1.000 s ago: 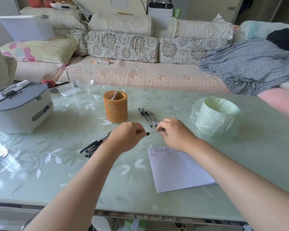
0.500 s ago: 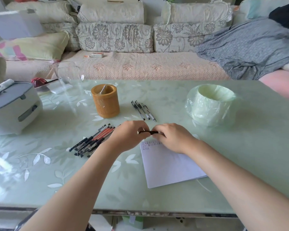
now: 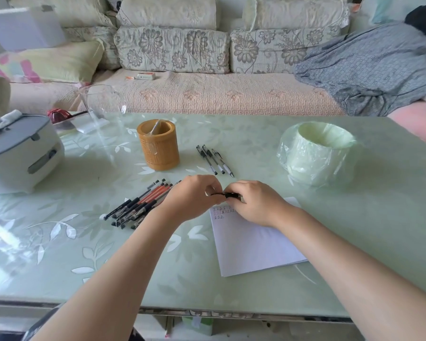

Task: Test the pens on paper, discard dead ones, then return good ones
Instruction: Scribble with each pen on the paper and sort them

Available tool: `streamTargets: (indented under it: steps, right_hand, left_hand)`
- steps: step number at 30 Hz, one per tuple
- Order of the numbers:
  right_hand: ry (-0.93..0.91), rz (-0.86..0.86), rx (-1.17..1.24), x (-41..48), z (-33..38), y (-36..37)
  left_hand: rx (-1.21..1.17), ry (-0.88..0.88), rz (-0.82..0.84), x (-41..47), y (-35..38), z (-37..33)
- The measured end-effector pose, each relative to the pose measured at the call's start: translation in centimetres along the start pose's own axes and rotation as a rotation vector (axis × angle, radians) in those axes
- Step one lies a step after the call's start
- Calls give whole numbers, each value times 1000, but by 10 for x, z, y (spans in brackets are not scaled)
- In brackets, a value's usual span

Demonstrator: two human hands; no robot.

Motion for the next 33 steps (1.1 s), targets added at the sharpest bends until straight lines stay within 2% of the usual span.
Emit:
streamTargets:
  steps: [7,10,18,23,26,29,33]
  right_hand:
    - [-16,-1,18,3,1,1]
    - [-17,-7,23,4,3,0]
    - [15,-106,-179,2,6,-16]
    - [86,-10,-89,4,0,-10]
    - [131,56,37,3,-8,2]
    - [111,12,176,-1,-13,-1]
    - [216,-72,403,-1,-26,-5]
  left_hand:
    - [-23,6,35,-1,1,-5]
    - [-103,9,50,-1,1,-7]
    - [-209,11,74,-2,-9,-9]
    - [-207,0,49,0,-13,-5]
    - [6,-3,-24,0,-19,4]
    - [261,-36,-62,-2,-21,18]
    - [294,-30,-19,-2,-15,24]
Point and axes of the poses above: each hand's wrist, its own x-axis towards the middle knuckle, its own y-axis out of the palm, z = x × y, the point moved 10 cm from there along x, towards the middle knuckle, and after that the axes turned 12 degrees about -x, right-handed, at the moved point
